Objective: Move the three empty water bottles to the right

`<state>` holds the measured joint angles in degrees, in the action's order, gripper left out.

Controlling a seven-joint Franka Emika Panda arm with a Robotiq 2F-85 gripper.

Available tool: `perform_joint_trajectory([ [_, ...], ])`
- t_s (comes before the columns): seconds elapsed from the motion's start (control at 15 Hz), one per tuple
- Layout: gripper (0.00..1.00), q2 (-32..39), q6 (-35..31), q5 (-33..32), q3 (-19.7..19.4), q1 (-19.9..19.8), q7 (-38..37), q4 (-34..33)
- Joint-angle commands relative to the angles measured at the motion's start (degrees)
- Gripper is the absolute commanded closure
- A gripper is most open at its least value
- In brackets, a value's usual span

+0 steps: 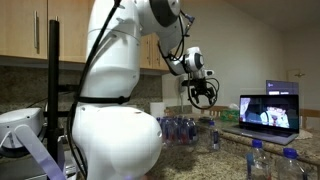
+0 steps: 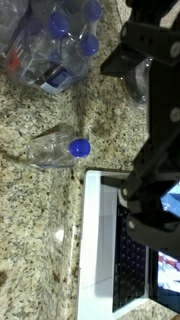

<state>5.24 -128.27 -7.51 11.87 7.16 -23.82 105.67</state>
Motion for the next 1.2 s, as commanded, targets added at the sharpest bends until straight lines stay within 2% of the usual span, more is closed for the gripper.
perform_joint_trajectory([
  [0.0, 0.00, 11.4, 8.9, -0.9, -2.1, 2.6, -0.8, -13.4],
  [0.2, 0.00, 15.5, 11.2, 0.2, -4.1, 4.3, -0.6, -17.6],
  [0.33, 0.00, 12.6, 8.0, -2.0, -4.6, 6.3, -0.5, -12.9],
  [0.4, 0.00, 15.0, 8.6, 0.4, -5.0, 5.3, 0.3, -15.5],
  [0.6, 0.00, 14.7, 8.6, -0.3, -5.0, 6.9, 0.2, -15.5],
  [1.13, 0.00, 22.4, 15.3, 4.9, -7.2, 5.0, 1.4, -25.5],
])
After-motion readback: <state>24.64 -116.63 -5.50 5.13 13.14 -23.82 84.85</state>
